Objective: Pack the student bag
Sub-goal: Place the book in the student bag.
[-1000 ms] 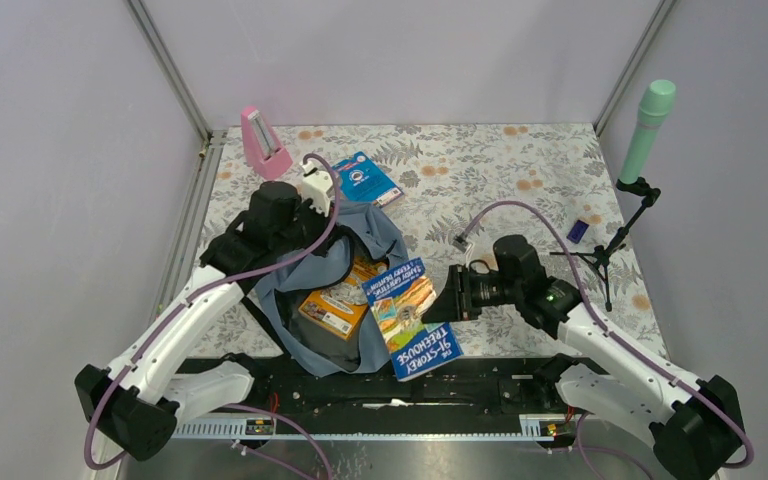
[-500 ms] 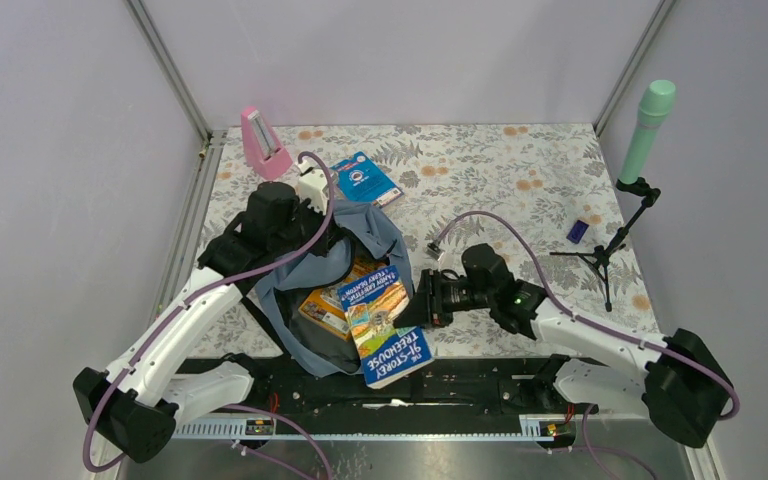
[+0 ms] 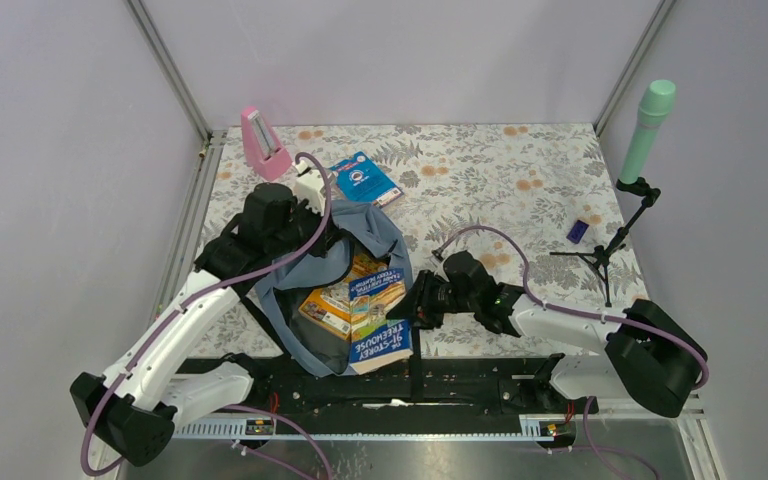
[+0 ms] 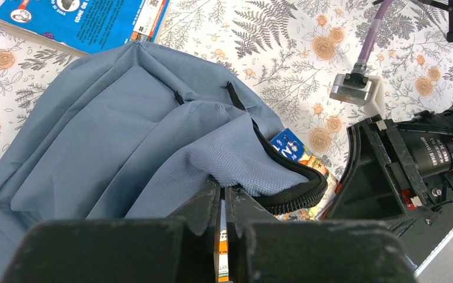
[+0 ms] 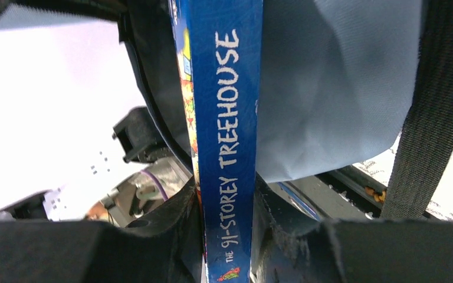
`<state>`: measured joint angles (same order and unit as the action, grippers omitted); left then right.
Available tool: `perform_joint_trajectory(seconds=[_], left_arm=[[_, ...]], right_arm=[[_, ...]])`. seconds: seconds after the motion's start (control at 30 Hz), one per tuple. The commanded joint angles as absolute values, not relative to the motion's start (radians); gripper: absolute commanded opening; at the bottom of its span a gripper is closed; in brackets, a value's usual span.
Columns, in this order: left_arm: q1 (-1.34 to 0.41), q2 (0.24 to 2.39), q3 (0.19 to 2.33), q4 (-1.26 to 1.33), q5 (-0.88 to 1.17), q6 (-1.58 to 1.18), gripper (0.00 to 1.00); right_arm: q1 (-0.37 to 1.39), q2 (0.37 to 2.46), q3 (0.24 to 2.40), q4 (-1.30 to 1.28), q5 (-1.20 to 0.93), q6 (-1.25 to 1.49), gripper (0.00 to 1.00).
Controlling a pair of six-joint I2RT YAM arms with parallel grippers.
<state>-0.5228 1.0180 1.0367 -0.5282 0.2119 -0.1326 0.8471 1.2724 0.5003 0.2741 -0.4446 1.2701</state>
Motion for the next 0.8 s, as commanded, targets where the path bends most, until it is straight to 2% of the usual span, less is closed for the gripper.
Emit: perform_joint_trajectory(seconds=[0.0,0.3,0.47,0.6,0.77], left_arm=[[-0.526,0.972,1.069,-0.393,0.252,-0.147,0.00],[-0.526,0.959,1.066,-0.390,0.250,-0.147,0.00],[-0.526,0.958,1.064,-0.387,0.250,-0.147,0.00],[-0.526,0.956,1.063,-0.387,0.247,-0.147,0.00],[-0.526,0.950,1.059,-0.380,0.244,-0.147,0.00]], right_arm=[[0.851,1.240,0.548,0.329,-0.246,1.414,0.00],[0.851,1.304,0.616,0.460,-0.159,1.489,0.00],[0.864,1.353,0.684,0.476,-0.118,1.430,0.00],[0.894,1.366,0.744,0.374,-0.029,1.309,0.00],[0.927,1.399,0.715,0.378,0.060,1.278,0.00]])
